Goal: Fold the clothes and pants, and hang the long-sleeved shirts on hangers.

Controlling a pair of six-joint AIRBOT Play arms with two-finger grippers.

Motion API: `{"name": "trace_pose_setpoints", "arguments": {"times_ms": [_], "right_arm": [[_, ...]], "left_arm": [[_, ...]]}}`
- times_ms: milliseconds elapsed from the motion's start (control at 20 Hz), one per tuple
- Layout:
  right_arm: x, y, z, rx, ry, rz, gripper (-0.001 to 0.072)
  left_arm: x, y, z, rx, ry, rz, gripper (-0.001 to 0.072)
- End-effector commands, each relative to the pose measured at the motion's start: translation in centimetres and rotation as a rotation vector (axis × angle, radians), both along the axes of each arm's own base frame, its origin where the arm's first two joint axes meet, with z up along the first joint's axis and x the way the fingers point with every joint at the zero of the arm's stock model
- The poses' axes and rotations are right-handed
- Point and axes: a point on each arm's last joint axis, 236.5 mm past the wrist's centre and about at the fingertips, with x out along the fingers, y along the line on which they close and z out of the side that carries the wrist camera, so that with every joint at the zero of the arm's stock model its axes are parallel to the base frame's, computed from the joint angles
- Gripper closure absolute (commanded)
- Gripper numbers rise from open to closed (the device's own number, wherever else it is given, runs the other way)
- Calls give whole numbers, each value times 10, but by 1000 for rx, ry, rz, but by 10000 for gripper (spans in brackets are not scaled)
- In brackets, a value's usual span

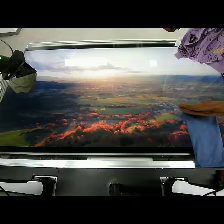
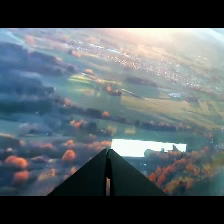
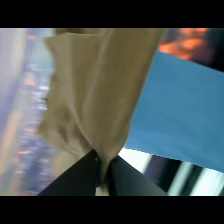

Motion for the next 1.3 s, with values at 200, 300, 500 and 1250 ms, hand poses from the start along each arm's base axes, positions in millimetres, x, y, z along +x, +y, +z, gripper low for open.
{"name": "trace_pose_setpoints", "arguments": {"times_ms": [200,300,500,1250], "right_arm": [[-63,-1,-54,19,327,42,680],[-83,-2,-70,8,402,49,679],[-116,3,-107,5,510,71,680],[-177,-1,-178,-11,743,123,679]], "left_arm": [[0,0,0,0,-1,0,686],[0,0,0,0,-1,0,686],[0,0,0,0,-1,0,685],[-4,-1,-1,1,16,-8,686]]}}
